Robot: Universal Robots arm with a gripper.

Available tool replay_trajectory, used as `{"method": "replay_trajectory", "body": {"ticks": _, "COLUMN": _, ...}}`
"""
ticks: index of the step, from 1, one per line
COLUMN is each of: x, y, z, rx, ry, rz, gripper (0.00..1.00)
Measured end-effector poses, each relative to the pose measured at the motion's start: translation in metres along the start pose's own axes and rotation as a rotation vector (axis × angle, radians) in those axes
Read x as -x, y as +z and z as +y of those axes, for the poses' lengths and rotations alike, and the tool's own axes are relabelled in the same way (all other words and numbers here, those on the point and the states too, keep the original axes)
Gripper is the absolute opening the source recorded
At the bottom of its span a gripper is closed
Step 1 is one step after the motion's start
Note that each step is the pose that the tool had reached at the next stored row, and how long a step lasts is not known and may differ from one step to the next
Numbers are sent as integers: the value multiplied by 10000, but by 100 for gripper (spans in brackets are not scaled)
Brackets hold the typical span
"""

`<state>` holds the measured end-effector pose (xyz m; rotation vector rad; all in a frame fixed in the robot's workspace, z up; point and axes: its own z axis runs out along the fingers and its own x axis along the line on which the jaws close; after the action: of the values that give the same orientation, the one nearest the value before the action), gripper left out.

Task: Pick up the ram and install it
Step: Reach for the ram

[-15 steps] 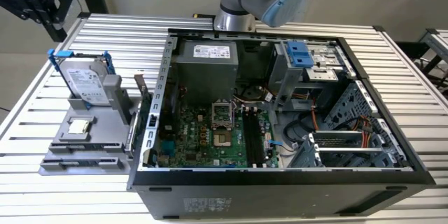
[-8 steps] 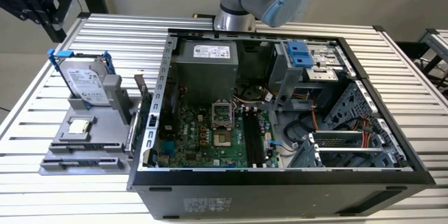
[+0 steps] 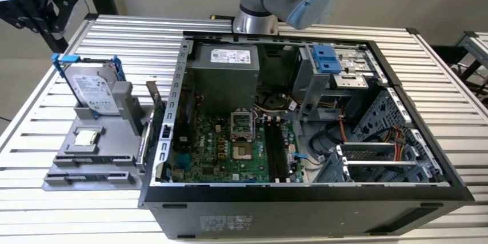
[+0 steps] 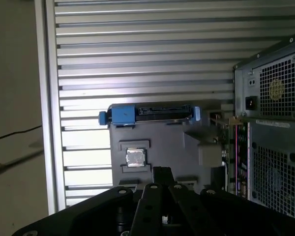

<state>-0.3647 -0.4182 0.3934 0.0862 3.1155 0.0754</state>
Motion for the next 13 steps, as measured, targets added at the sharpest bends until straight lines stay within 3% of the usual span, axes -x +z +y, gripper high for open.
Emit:
{"method": "replay_trajectory", "body": {"ticks": 6, "x": 5, "y": -4, "z": -91, "rx": 1, "ry": -54, "rz": 2, "gripper": 0}}
{"method": "replay_trajectory", "body": {"ticks": 13, "x": 6, "y": -5, "z": -108, "rx": 14, "ry": -621, "rz": 30, "gripper": 0}}
